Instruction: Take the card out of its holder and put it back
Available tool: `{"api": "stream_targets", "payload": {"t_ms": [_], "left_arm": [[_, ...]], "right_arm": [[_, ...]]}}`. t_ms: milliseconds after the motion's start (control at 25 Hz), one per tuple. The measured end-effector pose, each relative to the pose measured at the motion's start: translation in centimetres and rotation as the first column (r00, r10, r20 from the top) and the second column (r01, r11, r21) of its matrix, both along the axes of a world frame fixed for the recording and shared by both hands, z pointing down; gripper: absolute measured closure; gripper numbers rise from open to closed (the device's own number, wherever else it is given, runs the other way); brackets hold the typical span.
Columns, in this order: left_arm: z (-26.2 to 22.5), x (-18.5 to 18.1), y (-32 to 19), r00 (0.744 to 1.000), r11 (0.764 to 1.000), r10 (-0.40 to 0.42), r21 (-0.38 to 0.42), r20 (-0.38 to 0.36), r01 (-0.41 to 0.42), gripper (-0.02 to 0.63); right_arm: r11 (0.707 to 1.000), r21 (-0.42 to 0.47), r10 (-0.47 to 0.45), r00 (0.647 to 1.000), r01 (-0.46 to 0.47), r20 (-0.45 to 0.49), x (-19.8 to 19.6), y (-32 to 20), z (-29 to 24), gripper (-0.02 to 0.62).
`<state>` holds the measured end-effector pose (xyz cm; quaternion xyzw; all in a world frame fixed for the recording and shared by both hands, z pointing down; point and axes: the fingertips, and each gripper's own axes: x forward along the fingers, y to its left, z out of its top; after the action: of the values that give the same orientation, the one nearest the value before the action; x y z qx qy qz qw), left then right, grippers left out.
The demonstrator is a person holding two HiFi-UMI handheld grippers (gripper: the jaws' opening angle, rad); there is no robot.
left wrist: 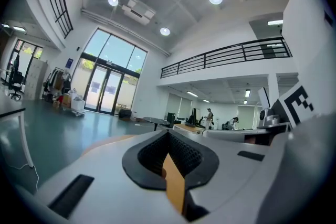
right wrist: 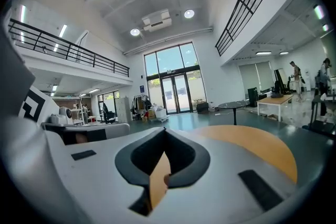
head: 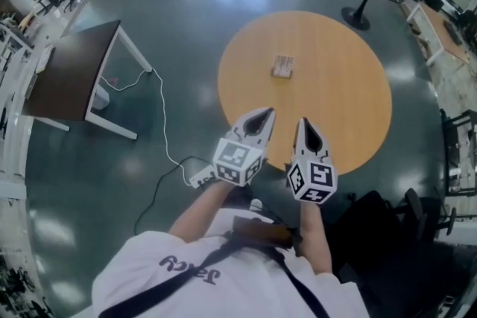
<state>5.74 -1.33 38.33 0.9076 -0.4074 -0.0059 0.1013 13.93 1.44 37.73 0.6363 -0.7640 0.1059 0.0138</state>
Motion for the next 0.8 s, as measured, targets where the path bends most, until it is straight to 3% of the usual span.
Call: {"api": "stream_targets", "payload": {"t_ms": [240,560,720,800], "left_arm": [[1.5,0.6,-3.2,1.000,1.000,0.019,-0.002,0.016,-0.019,0.596],[4.0,0.1,-7.9,0.989,0.990,0.138,-0.038,0.053,-0.137,0.595],[8.1,-3.0,-12.0,0.954,0.967,0.254,-0.013,0.160,-0.256,0.597],[11.1,-6.2,-14.5,0.936,0.962,0.272,-0.053,0.222,-0.267,0.596]], "right_arm": [[0.999,-0.029,0.022,1.000,-0.022,-0.003,0.5,-3.4,1.5,0.575],[0.996,-0.073,0.041,0.999,-0.041,-0.007,-0.5,-7.4,4.0,0.575],[0.994,-0.108,0.016,1.000,-0.018,-0.023,-0.5,-8.6,5.9,0.574],[0.993,-0.120,0.007,1.000,-0.009,-0.015,0.1,-9.6,6.7,0.574]]}}
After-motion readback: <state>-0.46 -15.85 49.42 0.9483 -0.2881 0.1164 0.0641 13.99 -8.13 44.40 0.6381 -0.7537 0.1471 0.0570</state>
